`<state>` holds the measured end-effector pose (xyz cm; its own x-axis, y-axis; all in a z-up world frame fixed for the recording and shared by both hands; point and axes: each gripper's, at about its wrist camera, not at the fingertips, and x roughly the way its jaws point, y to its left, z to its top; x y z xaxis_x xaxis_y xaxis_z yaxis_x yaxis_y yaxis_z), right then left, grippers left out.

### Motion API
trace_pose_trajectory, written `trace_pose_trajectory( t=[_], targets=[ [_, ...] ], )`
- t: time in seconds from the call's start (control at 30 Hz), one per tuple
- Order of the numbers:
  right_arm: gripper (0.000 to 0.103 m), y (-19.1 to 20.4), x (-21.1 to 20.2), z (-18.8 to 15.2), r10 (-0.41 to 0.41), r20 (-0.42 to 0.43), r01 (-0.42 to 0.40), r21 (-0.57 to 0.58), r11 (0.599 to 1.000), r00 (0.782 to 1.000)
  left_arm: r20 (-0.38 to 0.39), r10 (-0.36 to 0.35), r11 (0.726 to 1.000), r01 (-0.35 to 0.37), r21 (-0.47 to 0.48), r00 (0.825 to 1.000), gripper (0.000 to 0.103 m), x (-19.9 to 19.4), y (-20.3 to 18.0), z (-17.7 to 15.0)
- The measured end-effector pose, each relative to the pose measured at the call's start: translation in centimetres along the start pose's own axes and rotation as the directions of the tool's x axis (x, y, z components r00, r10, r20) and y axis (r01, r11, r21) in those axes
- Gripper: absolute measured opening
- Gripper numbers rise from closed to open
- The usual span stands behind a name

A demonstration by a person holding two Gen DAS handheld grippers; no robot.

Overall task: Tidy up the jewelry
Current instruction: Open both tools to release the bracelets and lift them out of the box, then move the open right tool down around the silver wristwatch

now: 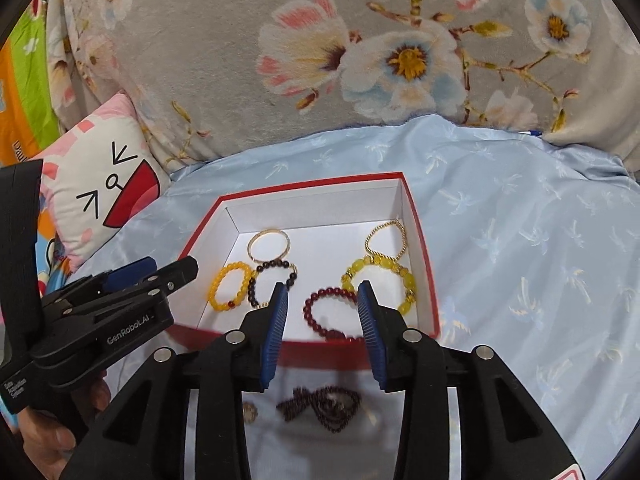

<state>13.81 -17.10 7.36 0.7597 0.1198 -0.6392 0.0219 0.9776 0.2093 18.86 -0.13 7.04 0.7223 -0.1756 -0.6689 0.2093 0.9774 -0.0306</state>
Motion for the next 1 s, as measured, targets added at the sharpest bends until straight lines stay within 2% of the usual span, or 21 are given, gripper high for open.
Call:
trace_pose_trajectory(
  t=[0.27,0.4,1.0],
  targets=[
    [0.037,-0.6,-2.8,-3.6,-0.012,-0.025,0.012,0.000,1.000,1.000,-0.007,-0.007,0.999,0.007,0.043,1.000,0.053,-2.5,-1.7,-2.8],
    [0.038,-1.1,-3.8,-5.0,-0.023,-0.037,0.024,0.008,1.000,0.999,-0.023,-0.022,0.999,0.023,0.040,0.999,0.053,-3.2,-2.4,-4.3],
    [0.038,-2.1,-6.3,-10.7,-0.039,-0.122,0.037,-0.016,0.999,0.992,-0.100,0.001,1.000,0.001,0.023,0.995,0.053,-4.3,-3.2,-9.5]
  ],
)
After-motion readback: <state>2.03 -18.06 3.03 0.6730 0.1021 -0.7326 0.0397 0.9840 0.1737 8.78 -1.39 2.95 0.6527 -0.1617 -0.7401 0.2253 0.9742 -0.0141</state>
